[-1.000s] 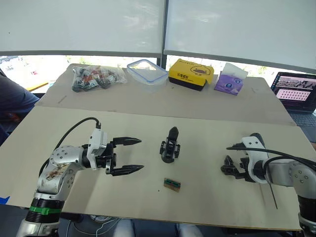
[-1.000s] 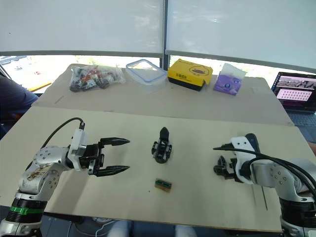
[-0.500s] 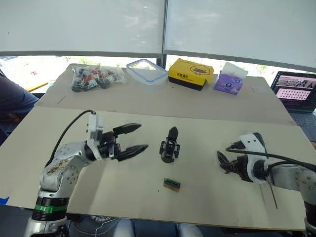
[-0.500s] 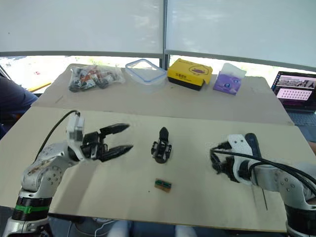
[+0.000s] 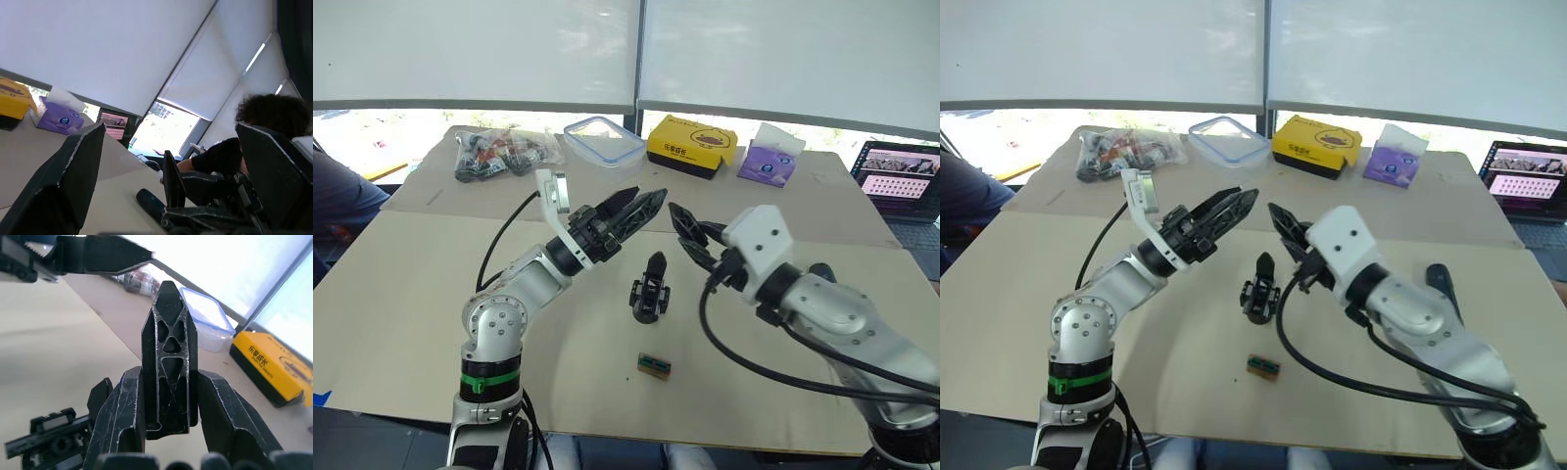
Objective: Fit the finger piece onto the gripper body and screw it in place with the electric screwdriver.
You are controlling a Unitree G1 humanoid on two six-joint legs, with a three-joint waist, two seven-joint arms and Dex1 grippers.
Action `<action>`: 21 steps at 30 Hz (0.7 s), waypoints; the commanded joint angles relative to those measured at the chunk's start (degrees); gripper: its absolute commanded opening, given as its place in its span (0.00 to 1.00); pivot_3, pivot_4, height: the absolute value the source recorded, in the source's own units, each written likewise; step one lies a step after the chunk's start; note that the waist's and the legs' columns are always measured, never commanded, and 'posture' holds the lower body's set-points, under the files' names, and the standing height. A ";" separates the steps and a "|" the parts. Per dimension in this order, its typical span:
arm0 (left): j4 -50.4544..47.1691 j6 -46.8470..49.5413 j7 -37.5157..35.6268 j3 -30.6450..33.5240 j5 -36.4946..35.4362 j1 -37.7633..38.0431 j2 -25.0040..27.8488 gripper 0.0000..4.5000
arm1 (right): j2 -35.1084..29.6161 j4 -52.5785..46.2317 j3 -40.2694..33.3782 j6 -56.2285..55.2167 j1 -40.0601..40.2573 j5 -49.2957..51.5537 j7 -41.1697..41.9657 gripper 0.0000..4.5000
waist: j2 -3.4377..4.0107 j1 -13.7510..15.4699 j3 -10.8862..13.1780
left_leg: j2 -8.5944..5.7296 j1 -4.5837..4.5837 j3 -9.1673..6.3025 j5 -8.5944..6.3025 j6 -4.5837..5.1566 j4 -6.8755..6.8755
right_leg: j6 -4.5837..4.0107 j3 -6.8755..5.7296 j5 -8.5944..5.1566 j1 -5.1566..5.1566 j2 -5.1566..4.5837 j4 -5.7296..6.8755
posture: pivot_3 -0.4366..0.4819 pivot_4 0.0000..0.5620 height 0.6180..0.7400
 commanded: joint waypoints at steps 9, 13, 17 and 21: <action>-0.52 -0.08 1.45 -1.96 -0.92 -0.37 -3.34 1.00 | 4.02 0.12 3.30 -5.57 -3.17 -10.30 3.09 0.25 | 0.00 0.34 0.00 | -0.03 -0.01 0.00 0.00 -0.01 0.01 | -0.08 0.00 -0.05 0.02 -0.01 -0.05 | 0.48 0.27 1.00; -0.51 -1.14 1.78 -2.34 0.45 -0.03 -3.98 0.73 | 4.80 -0.32 3.46 -5.23 -3.05 -11.90 4.30 0.25 | 0.00 0.36 0.00 | -0.03 -0.01 0.00 0.00 -0.01 0.01 | -0.09 0.00 -0.06 0.01 -0.01 -0.05 | 0.48 0.27 1.00; -0.26 -2.18 1.58 -1.98 0.91 -0.19 -4.56 0.26 | 5.16 -0.76 3.98 -4.57 -2.82 -13.20 5.58 0.25 | 0.00 0.42 0.00 | -0.03 -0.01 0.00 0.00 -0.01 0.01 | -0.08 0.00 -0.06 0.01 -0.01 -0.05 | 0.48 0.27 1.00; -0.14 -2.94 1.04 -1.93 1.01 -0.33 -5.02 0.00 | 6.34 -1.31 3.06 -3.49 -1.78 -12.35 6.88 0.25 | -0.01 0.76 0.00 | -0.03 -0.02 0.00 0.00 -0.01 0.01 | -0.09 0.00 -0.06 0.01 -0.02 -0.09 | 0.48 0.27 1.00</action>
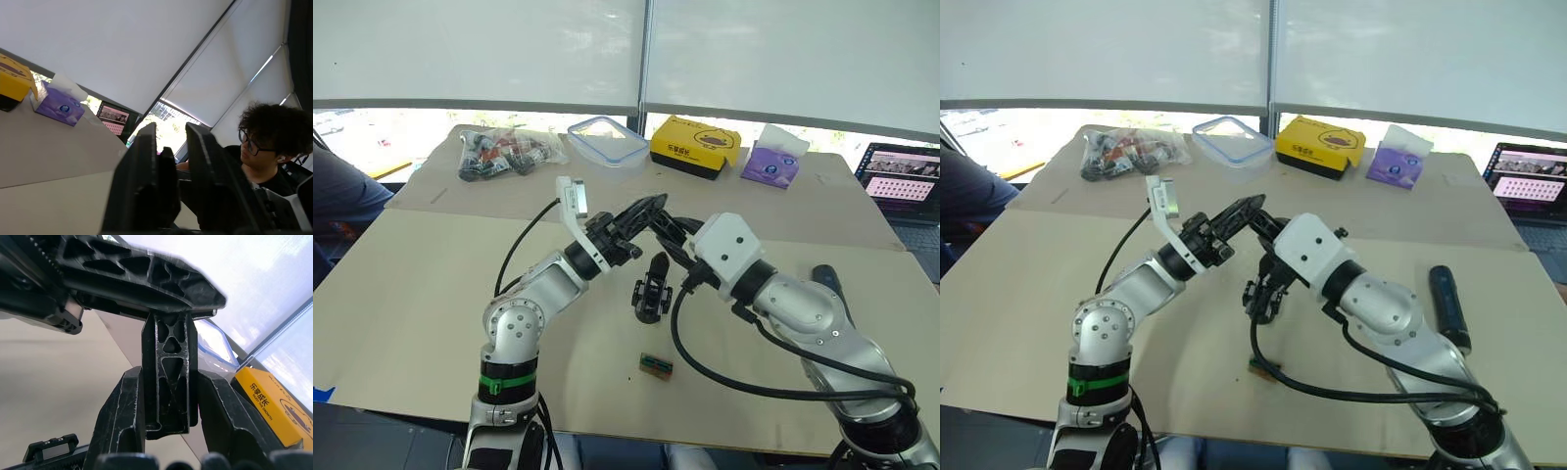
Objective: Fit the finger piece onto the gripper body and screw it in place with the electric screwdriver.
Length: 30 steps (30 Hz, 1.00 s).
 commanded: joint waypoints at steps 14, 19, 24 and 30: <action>11.80 9.76 -24.22 0.20 -3.05 -10.54 18.12 0.00 | -7.15 4.93 -25.49 22.32 -7.46 42.44 20.84 0.86 | 0.02 0.14 0.08 | 0.00 0.01 0.00 0.00 0.00 -0.06 | -0.06 -0.02 -0.02 -0.03 0.00 0.01 | 0.48 0.27 1.00; 14.00 12.24 -40.94 -7.89 2.24 -14.49 26.67 0.00 | -7.54 11.12 -24.63 33.45 -10.54 55.75 18.73 0.86 | 0.00 0.04 0.14 | 0.00 -0.03 -0.01 -0.01 -0.01 -0.19 | -0.34 -0.05 0.02 -0.09 -0.02 -0.04 | 0.48 0.27 1.00; 11.79 12.97 -45.30 -10.86 3.85 -15.18 26.08 0.00 | -5.04 14.31 -20.05 40.91 -14.03 61.13 13.34 0.86 | 0.02 -0.03 0.15 | 0.00 -0.34 -0.01 -0.01 0.00 -0.19 | -0.35 -0.05 0.03 -0.43 -0.02 0.03 | 0.48 0.27 1.00; 8.31 10.36 -47.89 -13.29 7.71 -13.08 25.61 0.00 | -0.64 17.05 -19.05 44.55 -16.45 67.99 5.96 0.86 | 0.05 -0.44 0.17 | 0.01 -0.81 -0.13 0.01 0.02 -0.10 | 0.03 -0.05 0.28 -0.95 0.06 0.31 | 0.48 0.27 1.00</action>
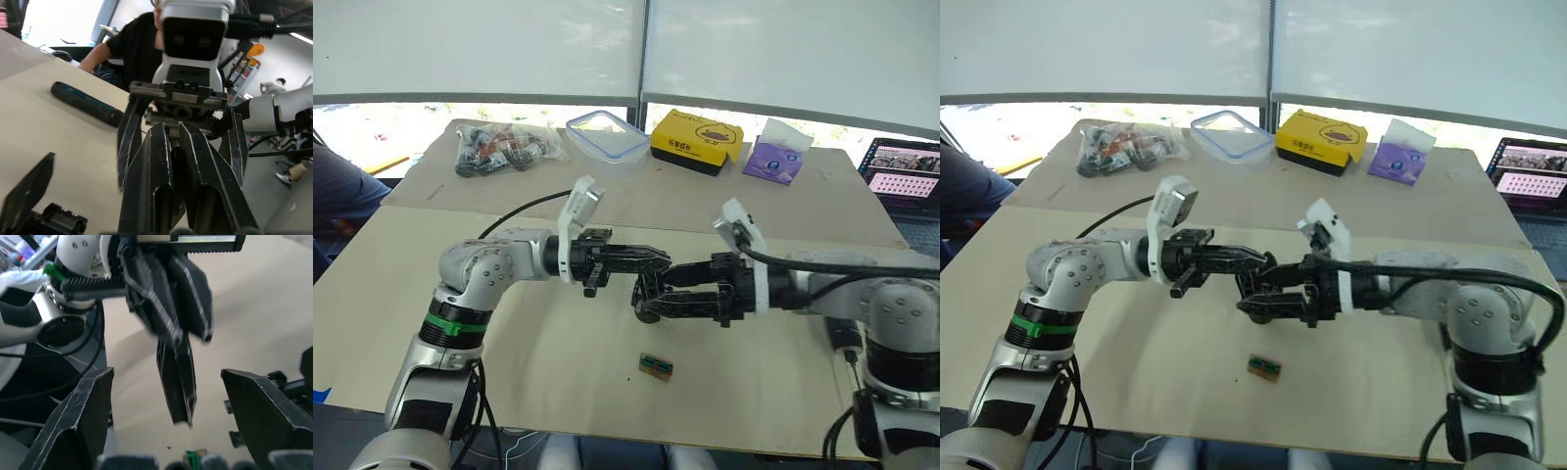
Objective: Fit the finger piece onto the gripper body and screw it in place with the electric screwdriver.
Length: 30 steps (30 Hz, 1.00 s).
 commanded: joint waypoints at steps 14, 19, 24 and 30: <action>-5.27 -1.05 -3.98 -1.49 3.04 2.08 0.13 0.00 | -3.08 -3.69 1.94 0.23 2.91 4.96 -3.57 0.51 | 0.00 -0.36 0.00 | 0.00 -0.02 -0.05 0.00 0.01 0.05 | -0.10 -0.02 -0.07 0.01 0.00 0.01 | 0.48 0.27 1.00; -5.81 -0.68 -5.64 -1.77 2.92 2.65 1.10 0.00 | -3.84 -4.93 1.54 -1.40 3.72 5.02 -1.65 0.12 | 0.00 -0.36 0.00 | 0.00 -0.02 -0.08 0.00 0.01 0.06 | 0.01 -0.03 -0.01 0.02 0.02 0.04 | 0.48 0.27 1.00; -6.84 -0.98 -8.24 -1.72 2.25 3.25 1.55 0.00 | -4.84 -5.95 2.15 -3.34 4.45 3.86 -0.02 0.09 | 0.00 -0.37 0.00 | 0.00 -0.02 -0.09 0.01 0.01 0.07 | 0.00 -0.04 -0.02 0.02 0.02 0.05 | 0.48 0.27 1.00; -6.77 -8.63 -10.41 -0.28 6.82 5.86 3.67 0.49 | -6.99 -8.11 1.46 -7.94 7.93 0.97 3.22 0.08 | 0.01 -0.32 0.00 | 0.00 -0.02 -0.10 0.01 0.01 0.07 | 0.00 -0.05 -0.03 0.02 0.02 0.06 | 0.48 0.27 1.00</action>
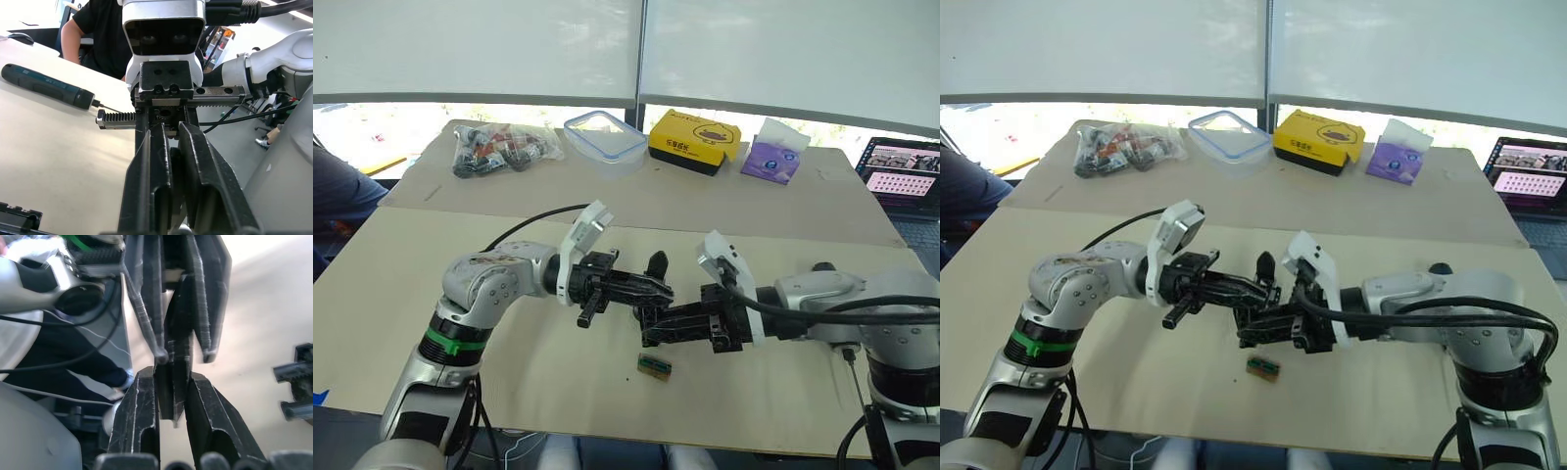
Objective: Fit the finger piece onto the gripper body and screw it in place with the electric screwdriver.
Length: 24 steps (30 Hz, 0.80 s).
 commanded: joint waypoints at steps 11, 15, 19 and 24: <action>21.25 -41.69 -10.06 4.37 22.72 4.01 4.85 1.00 | -5.37 -5.58 -8.67 -19.47 14.58 -9.58 13.02 0.08 | 0.00 0.35 0.00 | 0.00 0.00 0.00 0.00 0.00 0.03 | -0.16 -0.02 -0.08 0.05 -0.01 -0.03 | 0.48 0.27 1.00; 27.97 -49.48 -11.27 1.28 27.33 5.21 0.46 1.00 | -4.23 -4.05 -8.71 -26.08 17.75 -14.63 15.65 0.08 | 0.01 1.17 -0.01 | 0.00 0.00 0.00 0.00 0.00 0.06 | -0.15 -0.02 -0.08 0.09 -0.02 -0.06 | 0.48 0.27 1.00; 36.22 -54.90 -11.11 -1.79 31.95 3.09 -4.96 1.00 | -3.52 -2.54 -6.89 -32.81 19.73 -21.16 18.88 0.08 | 0.01 1.60 -0.01 | 0.00 -0.03 0.00 0.00 0.00 0.10 | 0.02 -0.04 0.01 0.08 0.00 -0.04 | 0.48 0.27 1.00; 48.95 -60.91 -5.48 -3.28 38.12 -2.31 -11.81 1.00 | -2.47 -1.79 -5.58 -38.38 20.80 -25.25 21.91 0.08 | 0.01 1.65 -0.01 | 0.00 -0.03 -0.01 0.00 0.00 0.18 | 0.06 -0.04 0.02 0.08 0.01 0.06 | 0.48 0.27 1.00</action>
